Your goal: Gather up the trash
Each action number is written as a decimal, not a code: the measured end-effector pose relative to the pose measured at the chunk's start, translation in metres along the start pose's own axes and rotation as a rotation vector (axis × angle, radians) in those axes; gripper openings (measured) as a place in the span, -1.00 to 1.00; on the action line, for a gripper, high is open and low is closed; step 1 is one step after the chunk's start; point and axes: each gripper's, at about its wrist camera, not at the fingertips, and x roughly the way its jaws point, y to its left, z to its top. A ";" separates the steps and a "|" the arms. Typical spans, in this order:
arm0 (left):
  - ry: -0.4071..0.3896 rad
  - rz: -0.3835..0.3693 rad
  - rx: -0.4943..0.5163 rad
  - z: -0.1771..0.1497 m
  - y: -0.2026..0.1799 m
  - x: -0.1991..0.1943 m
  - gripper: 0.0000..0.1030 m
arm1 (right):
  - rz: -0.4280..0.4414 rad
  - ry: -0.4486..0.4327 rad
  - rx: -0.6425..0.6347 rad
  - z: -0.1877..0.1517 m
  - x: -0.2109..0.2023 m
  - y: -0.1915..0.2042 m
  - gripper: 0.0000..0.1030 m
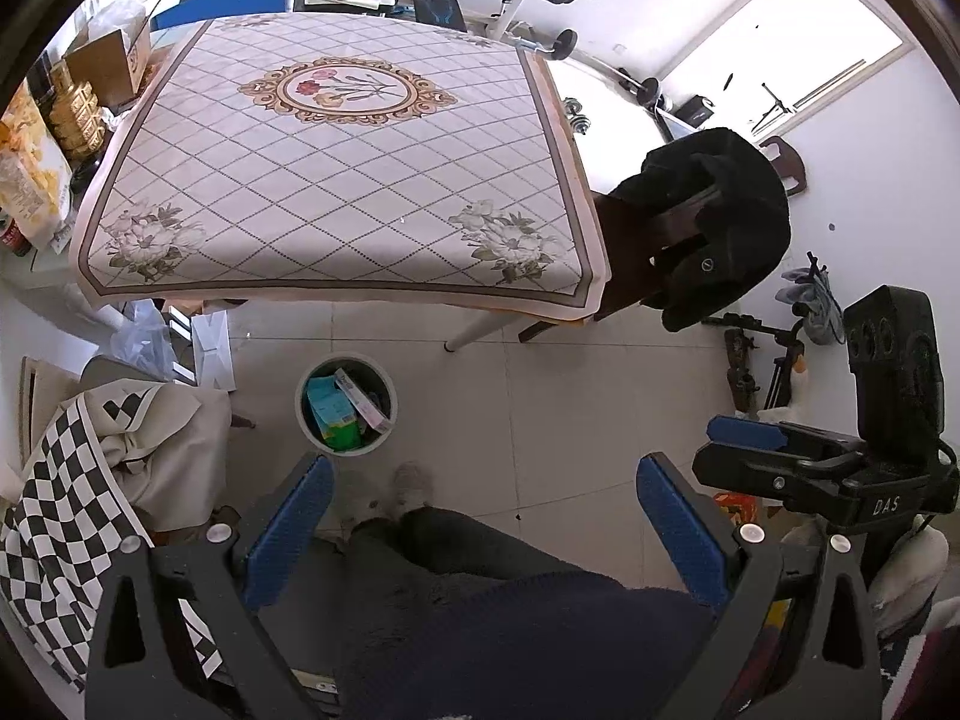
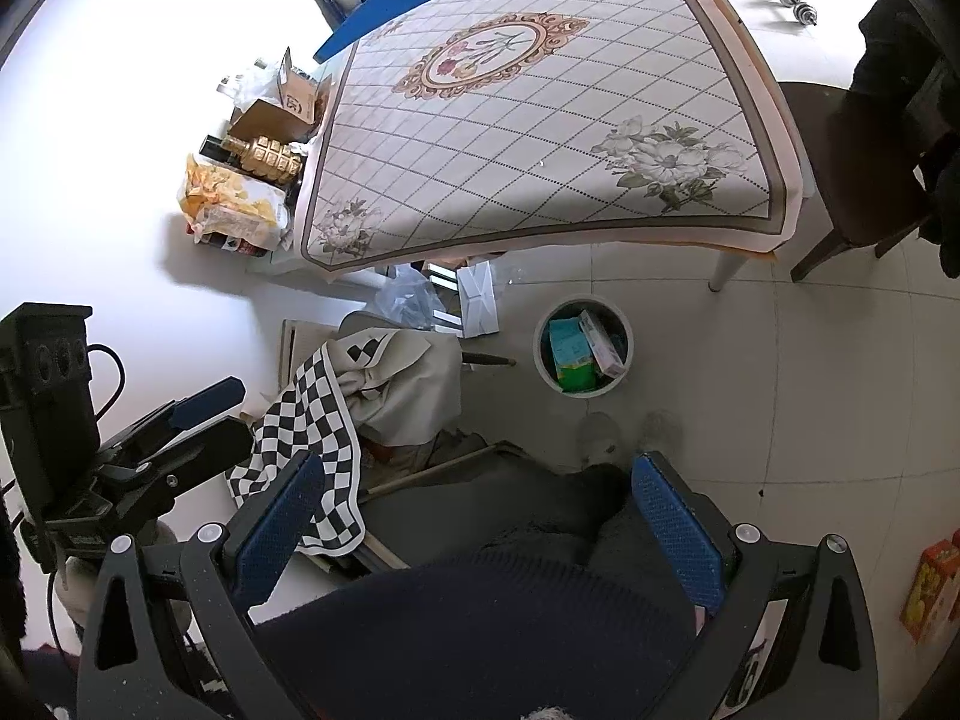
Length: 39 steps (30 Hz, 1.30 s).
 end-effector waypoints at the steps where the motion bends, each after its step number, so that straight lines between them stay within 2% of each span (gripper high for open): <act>1: 0.001 0.000 -0.001 0.000 0.000 0.000 1.00 | 0.001 0.000 0.001 0.000 0.000 0.000 1.00; 39: -0.024 -0.012 -0.062 0.003 0.002 -0.006 1.00 | 0.006 0.004 0.000 -0.002 0.001 0.005 1.00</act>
